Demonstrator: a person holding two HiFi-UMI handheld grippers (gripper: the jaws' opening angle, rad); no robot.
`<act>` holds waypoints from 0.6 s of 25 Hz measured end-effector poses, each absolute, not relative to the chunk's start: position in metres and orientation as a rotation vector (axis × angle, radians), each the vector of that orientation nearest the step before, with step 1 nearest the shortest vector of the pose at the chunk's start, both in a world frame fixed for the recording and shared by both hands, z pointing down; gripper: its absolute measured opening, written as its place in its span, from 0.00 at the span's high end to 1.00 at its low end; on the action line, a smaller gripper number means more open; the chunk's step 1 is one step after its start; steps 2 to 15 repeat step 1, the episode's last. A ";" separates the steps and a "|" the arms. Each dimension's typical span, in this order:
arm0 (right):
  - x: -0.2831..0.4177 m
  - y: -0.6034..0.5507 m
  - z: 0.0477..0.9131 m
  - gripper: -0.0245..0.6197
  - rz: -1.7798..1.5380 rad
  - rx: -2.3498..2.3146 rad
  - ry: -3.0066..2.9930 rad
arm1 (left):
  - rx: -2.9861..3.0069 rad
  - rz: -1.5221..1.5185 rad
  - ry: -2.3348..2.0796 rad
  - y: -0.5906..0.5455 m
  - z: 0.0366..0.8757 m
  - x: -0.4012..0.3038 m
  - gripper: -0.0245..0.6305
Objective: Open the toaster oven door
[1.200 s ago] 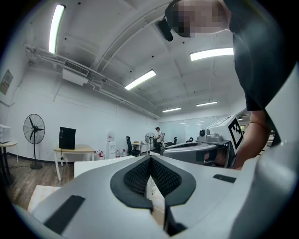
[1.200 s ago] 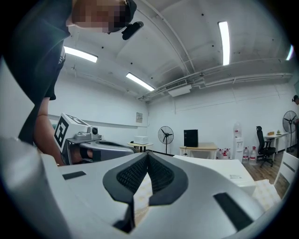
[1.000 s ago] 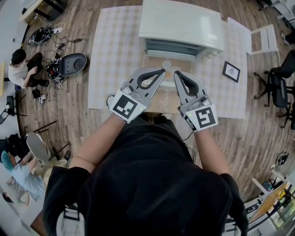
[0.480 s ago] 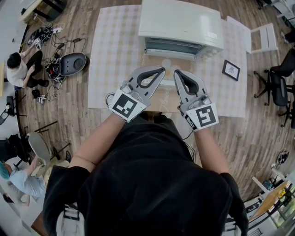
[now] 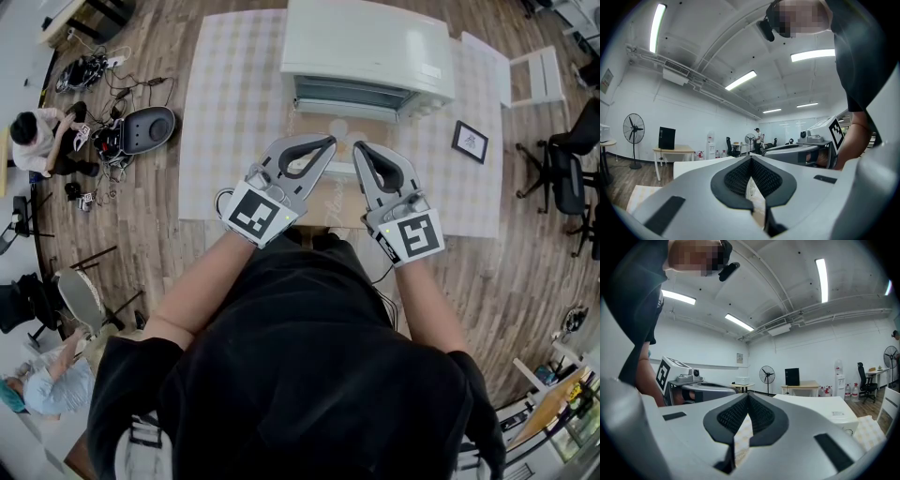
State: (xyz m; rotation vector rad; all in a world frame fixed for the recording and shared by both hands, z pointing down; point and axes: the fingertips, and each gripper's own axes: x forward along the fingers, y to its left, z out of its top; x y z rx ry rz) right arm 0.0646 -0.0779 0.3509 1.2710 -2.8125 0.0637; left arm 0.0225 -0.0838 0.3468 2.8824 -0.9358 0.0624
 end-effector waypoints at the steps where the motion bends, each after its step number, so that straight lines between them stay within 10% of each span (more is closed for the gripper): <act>1: 0.064 -0.078 0.351 0.94 0.065 1.270 -2.812 | 2.882 0.062 -0.937 -0.084 0.347 0.022 0.94; 15: 0.064 -0.078 0.351 0.94 0.065 1.270 -2.812 | 2.882 0.062 -0.937 -0.084 0.347 0.022 0.94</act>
